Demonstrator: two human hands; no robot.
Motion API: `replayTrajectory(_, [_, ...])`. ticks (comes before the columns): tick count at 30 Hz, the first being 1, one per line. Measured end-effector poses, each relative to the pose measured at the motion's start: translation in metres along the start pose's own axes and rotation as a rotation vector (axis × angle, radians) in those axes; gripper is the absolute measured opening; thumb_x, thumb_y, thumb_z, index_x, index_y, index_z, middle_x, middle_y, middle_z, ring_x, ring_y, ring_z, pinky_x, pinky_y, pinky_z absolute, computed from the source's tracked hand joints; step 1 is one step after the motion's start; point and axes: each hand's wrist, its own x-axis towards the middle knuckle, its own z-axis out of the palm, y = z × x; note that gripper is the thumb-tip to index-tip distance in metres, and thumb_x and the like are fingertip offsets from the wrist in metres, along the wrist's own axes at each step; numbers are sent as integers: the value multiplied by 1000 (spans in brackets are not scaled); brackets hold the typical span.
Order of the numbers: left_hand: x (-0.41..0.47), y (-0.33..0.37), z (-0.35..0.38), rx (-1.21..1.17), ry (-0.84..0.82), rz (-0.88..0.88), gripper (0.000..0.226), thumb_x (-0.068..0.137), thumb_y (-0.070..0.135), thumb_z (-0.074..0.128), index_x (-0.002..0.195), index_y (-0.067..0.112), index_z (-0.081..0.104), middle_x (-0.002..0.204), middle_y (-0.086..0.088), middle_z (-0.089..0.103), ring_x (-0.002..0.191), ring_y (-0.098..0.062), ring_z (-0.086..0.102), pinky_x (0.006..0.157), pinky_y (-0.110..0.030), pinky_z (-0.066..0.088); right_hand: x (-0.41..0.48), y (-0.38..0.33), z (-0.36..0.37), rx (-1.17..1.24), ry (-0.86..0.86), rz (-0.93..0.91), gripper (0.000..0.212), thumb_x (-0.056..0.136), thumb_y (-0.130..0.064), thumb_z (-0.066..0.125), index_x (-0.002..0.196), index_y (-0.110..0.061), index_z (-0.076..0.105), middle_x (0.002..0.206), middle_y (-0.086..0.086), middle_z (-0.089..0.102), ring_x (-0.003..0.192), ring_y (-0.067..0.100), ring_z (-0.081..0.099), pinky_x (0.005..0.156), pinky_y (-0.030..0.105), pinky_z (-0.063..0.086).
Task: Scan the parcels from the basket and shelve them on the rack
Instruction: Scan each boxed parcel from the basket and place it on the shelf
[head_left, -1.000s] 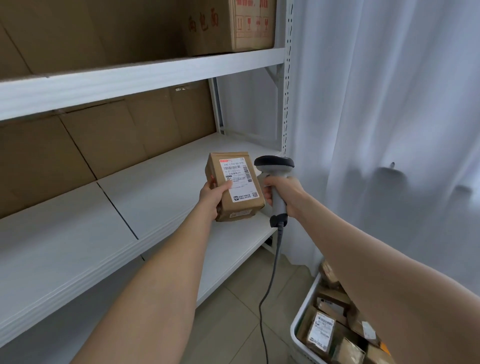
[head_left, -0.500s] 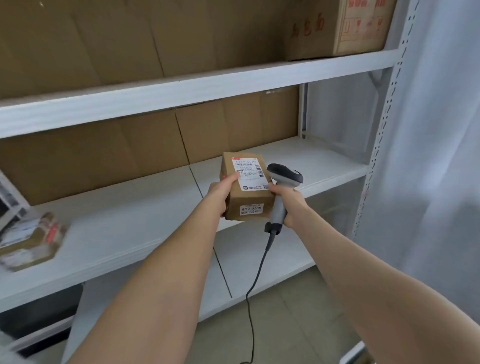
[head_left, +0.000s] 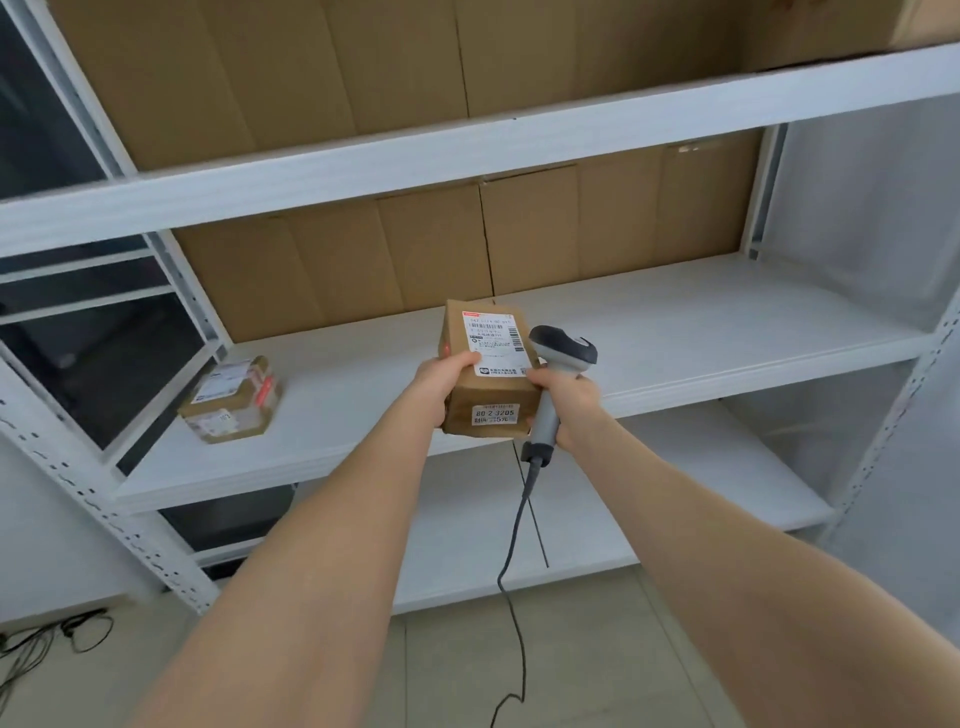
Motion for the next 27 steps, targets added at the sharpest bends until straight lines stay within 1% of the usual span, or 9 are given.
replayTrajectory(4, [29, -1, -21, -9, -4, -20, 29, 87, 35, 63, 111, 22, 55, 89, -4, 66, 76, -23, 61, 55, -32, 46, 19, 5, 31, -31, 12, 6, 27, 84, -18, 74, 101, -13, 53, 95, 10, 63, 84, 26, 63, 88, 47, 56])
replayTrajectory(6, [49, 0, -31, 0, -6, -34, 29, 87, 36, 61, 111, 22, 54, 90, -5, 65, 77, -23, 60, 58, -32, 45, 32, 9, 48, -41, 27, 9, 25, 84, -18, 74, 99, -13, 54, 94, 9, 62, 84, 26, 63, 86, 46, 56])
replayTrajectory(10, [90, 5, -62, 15, 15, -67, 27, 87, 37, 59, 108, 20, 55, 93, -6, 64, 79, -23, 59, 71, -37, 48, 58, 13, 93, -43, 29, 6, 23, 84, -15, 74, 90, -14, 52, 89, 9, 62, 76, 23, 62, 68, 39, 57])
replayTrajectory(12, [108, 4, -83, 24, 38, -94, 24, 87, 35, 57, 104, 18, 55, 93, -7, 64, 79, -24, 59, 71, -37, 47, 68, 20, 120, -46, 5, 6, 21, 83, -12, 74, 88, -14, 53, 84, 8, 62, 70, 22, 63, 55, 33, 53])
replayTrajectory(14, [126, 1, -105, 16, 73, -112, 24, 86, 32, 57, 105, 17, 55, 99, -9, 65, 87, -27, 60, 77, -39, 49, 75, 30, 150, -41, -26, 17, 21, 84, -10, 73, 86, -14, 53, 81, 7, 62, 67, 20, 62, 51, 31, 51])
replayTrajectory(16, [144, -3, -130, 29, 133, -112, 24, 86, 30, 58, 106, 16, 56, 106, -9, 65, 97, -29, 61, 88, -43, 49, 81, 40, 180, -29, -62, 28, 20, 85, -7, 71, 84, -14, 52, 79, 7, 62, 66, 20, 62, 52, 31, 51])
replayTrajectory(22, [180, -15, -198, 67, 283, -87, 23, 86, 23, 60, 105, 11, 62, 109, -11, 65, 100, -30, 62, 91, -42, 52, 89, 64, 254, -28, -161, 57, 20, 85, -5, 70, 82, -13, 52, 79, 7, 60, 67, 20, 59, 61, 33, 51])
replayTrajectory(25, [193, -17, -219, 91, 351, -60, 11, 88, 19, 59, 97, 13, 58, 104, -9, 63, 97, -30, 61, 85, -37, 52, 92, 71, 278, -49, -198, 61, 20, 85, -5, 70, 82, -13, 52, 80, 7, 60, 72, 22, 60, 68, 36, 53])
replayTrajectory(27, [199, -18, -228, 123, 390, -36, 9, 89, 17, 58, 97, 14, 56, 97, -8, 59, 89, -28, 58, 74, -34, 48, 94, 75, 289, -51, -217, 63, 18, 85, -4, 70, 82, -13, 54, 84, 8, 62, 82, 27, 61, 81, 42, 53])
